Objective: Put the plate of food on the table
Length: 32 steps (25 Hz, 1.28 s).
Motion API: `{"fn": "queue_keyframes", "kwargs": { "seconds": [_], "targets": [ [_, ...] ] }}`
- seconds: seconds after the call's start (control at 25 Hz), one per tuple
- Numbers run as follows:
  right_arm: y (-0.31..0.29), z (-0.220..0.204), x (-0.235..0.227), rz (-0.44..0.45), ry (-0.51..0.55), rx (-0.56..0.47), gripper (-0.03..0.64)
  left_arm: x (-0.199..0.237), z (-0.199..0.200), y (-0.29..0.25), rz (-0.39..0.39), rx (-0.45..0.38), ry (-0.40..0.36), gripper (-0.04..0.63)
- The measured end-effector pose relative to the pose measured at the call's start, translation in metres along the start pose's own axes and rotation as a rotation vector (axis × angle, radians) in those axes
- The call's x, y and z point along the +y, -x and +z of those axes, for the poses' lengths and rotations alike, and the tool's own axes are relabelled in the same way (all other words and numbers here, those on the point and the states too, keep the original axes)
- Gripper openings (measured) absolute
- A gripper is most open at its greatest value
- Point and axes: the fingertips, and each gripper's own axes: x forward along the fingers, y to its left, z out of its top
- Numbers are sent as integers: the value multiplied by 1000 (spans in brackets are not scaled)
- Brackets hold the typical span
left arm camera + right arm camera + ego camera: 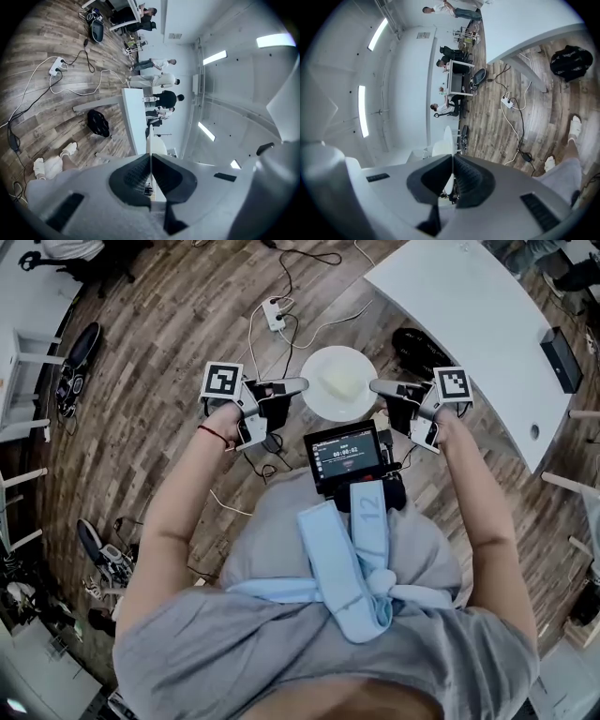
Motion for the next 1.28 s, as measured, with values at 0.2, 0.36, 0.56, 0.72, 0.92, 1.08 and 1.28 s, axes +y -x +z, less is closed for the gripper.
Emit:
{"fn": "queue_keyframes", "kwargs": {
  "seconds": [0.2,0.36,0.56,0.72,0.92,1.08,1.28],
  "targets": [
    [30,29,-6,0,-18,-55,37,-4,20,-41,-6,41,-1,26],
    [50,59,-12,-16,-16,-85,37,-7,41,-71,1,67,-3,28],
    [77,92,-19,-20,-27,-126,37,-11,62,-111,4,100,-10,28],
    [98,116,-26,-28,-25,-148,37,-13,79,-141,9,116,-15,28],
    [128,145,-34,-36,-40,-172,37,-15,95,-183,19,150,-13,26],
    [155,176,-41,-39,-39,-189,37,-17,114,-221,18,165,-16,26],
    [183,202,-46,-53,-35,-217,36,-22,130,-258,11,189,-21,26]
  ]
}}
